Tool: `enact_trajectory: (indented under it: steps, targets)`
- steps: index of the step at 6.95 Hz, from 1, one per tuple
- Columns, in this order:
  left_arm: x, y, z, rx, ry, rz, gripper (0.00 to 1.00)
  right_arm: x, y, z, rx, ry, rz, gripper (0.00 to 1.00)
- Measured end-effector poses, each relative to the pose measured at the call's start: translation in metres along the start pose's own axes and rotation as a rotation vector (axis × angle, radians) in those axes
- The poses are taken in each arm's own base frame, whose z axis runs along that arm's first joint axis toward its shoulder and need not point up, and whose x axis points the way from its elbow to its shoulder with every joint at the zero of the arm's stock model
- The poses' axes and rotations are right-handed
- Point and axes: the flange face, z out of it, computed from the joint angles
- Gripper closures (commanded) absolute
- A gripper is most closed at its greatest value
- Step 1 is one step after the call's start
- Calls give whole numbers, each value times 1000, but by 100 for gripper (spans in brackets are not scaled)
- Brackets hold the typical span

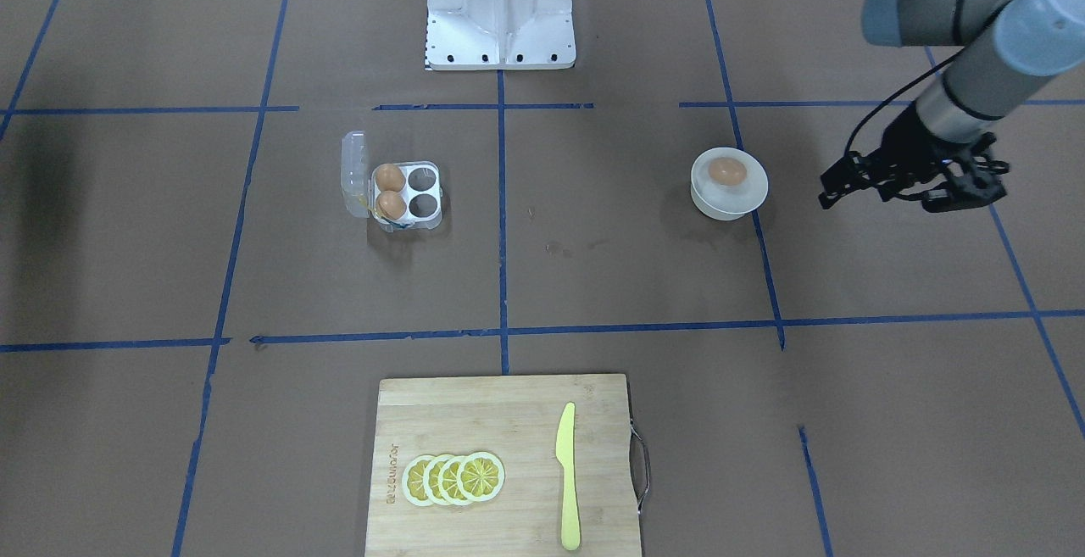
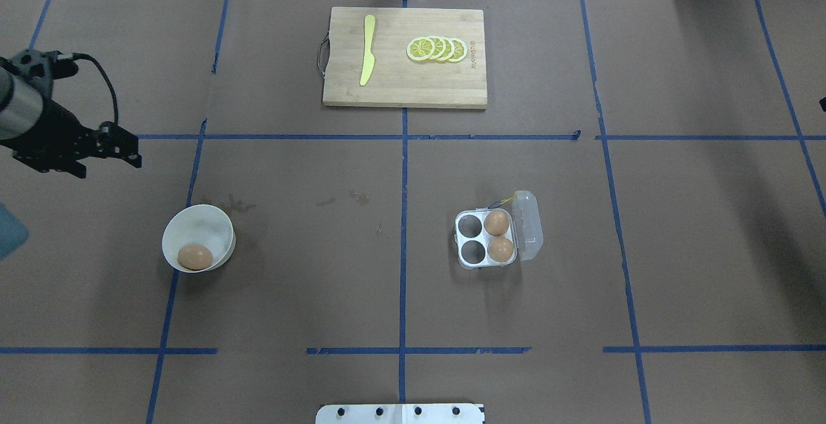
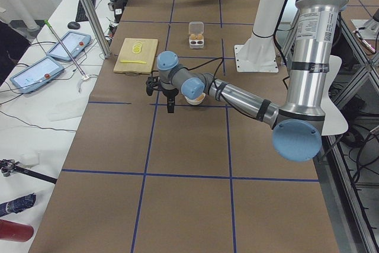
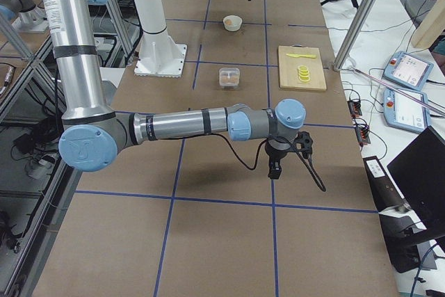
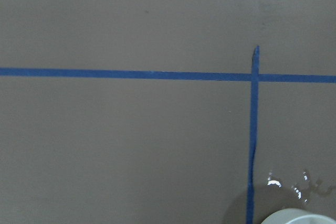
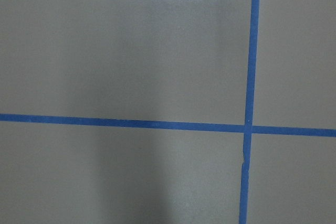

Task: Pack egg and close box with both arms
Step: 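Move the left gripper over the white bowl holding the brown egg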

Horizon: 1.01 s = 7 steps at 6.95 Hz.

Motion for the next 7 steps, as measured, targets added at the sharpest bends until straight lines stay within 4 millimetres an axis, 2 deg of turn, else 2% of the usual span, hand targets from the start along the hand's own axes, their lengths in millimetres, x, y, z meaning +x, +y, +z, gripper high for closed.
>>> enact_trajectory:
  steps: [2, 4, 5, 7]
  targets:
    - [53, 35, 29, -32, -37, -224, 4, 10, 15, 10, 44, -11, -50, 0]
    - [98, 62, 50, -45, -169, -343, 6, 6, 18, 17, 54, -19, -81, 0]
    - [109, 72, 56, -45, -238, -369, 12, 3, 18, 19, 54, -20, -88, 0]
    - [110, 79, 60, -51, -315, -397, 23, 0, 17, 21, 52, -21, -93, 0]
